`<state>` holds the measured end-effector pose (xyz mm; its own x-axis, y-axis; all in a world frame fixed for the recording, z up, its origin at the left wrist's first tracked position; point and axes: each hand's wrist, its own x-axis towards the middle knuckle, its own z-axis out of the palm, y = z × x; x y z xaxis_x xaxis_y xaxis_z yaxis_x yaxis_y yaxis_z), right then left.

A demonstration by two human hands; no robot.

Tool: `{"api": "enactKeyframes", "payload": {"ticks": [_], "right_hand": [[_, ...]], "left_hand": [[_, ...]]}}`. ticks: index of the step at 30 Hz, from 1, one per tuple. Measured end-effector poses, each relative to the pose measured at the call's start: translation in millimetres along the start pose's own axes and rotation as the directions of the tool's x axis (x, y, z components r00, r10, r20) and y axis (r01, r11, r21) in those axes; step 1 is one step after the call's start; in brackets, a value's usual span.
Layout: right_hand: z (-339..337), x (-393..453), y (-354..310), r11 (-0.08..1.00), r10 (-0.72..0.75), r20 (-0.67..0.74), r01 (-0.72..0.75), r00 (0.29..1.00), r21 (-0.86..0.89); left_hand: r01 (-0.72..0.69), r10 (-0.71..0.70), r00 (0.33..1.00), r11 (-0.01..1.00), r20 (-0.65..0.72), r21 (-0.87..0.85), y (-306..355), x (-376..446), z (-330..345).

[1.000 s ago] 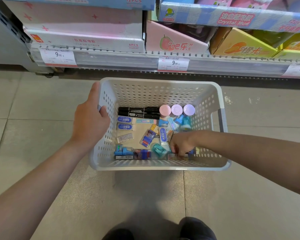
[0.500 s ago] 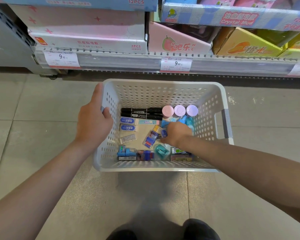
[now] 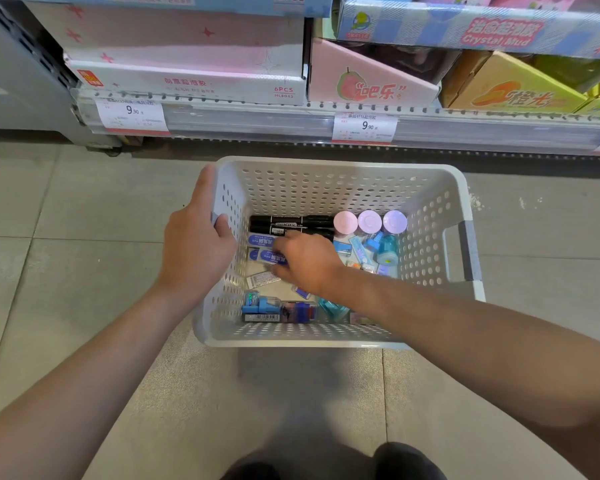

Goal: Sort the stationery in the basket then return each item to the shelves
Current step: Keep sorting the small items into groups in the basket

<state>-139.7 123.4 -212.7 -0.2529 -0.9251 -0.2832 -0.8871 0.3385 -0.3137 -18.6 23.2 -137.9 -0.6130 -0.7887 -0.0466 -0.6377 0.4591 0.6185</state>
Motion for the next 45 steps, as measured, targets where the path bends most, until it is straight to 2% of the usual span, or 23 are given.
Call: {"api": "enactKeyframes", "payload": {"ticks": [5,14,17,20,22,24,26,27,30,33,35,37,40,43,45], "right_hand": [[4.2,12.6,-7.0,0.99,-0.092,0.055,0.097,0.994,-0.1],[13.8,23.2,-4.6,0.999,0.035,0.018,-0.036,0.999,0.026],[16.2,25.2,-3.1,0.997,0.052,0.04,-0.054,0.998,0.056],[15.1,23.6,-0.9,0.998,0.05,-0.012,-0.049,0.999,0.038],[15.2,19.1,-1.2,0.999,-0.05,-0.072,0.048,0.996,-0.024],[14.2,13.8,-5.2,0.97,-0.239,-0.082,0.234,0.968,-0.067],[19.0,13.1,-11.5,0.904,-0.413,0.002,0.41,0.911,-0.121],[20.8,14.3,-15.6,0.878,-0.446,0.09,0.454,0.891,-0.15],[23.8,14.9,-24.7,0.852,-0.41,0.204,0.453,0.889,-0.262],[22.8,11.1,-25.9,0.866,-0.41,0.182,0.444,0.894,-0.232],[20.3,9.7,-23.8,0.886,-0.421,0.147,0.441,0.895,-0.147],[17.5,6.4,-20.5,0.923,-0.384,0.067,0.384,0.921,0.018],[10.2,-1.5,-10.3,0.928,-0.138,-0.035,0.142,0.99,0.344],[5.1,-11.2,0.1,0.766,0.159,0.088,-0.18,0.983,0.617],[6.5,-13.3,4.4,0.673,0.21,0.201,-0.291,0.957,0.68]], "left_hand": [[0.004,-0.004,1.0,1.0,-0.001,-0.015,-0.2,0.6,0.3],[0.006,-0.006,1.0,1.0,0.002,-0.012,-1.2,0.6,0.4],[-0.001,0.001,1.0,1.0,0.002,-0.006,-0.6,-0.1,0.3],[0.003,-0.003,1.0,1.0,0.005,-0.007,-0.7,0.1,0.4],[0.003,-0.003,1.0,1.0,0.001,-0.007,-1.3,-0.1,1.1],[-0.005,0.004,1.0,1.0,-0.005,-0.002,-1.5,0.4,1.3],[-0.009,0.009,1.0,1.0,-0.008,-0.001,-0.9,0.9,0.9],[-0.008,0.008,1.0,1.0,-0.009,-0.002,-0.5,0.7,0.9],[0.006,-0.006,1.0,1.0,-0.003,-0.007,-0.3,0.2,0.9],[-0.002,0.002,1.0,1.0,0.001,-0.002,0.0,-0.3,0.5],[-0.003,0.003,1.0,1.0,0.0,0.003,-0.1,-0.2,0.0],[0.003,-0.003,1.0,1.0,0.005,0.004,-1.3,0.5,-0.4],[0.024,-0.024,1.0,1.0,0.016,-0.001,-1.5,0.9,-0.8],[0.02,-0.02,1.0,1.0,0.02,-0.006,-1.0,0.4,0.4],[0.024,-0.024,1.0,1.0,0.019,-0.009,-1.7,0.3,0.8]]}}
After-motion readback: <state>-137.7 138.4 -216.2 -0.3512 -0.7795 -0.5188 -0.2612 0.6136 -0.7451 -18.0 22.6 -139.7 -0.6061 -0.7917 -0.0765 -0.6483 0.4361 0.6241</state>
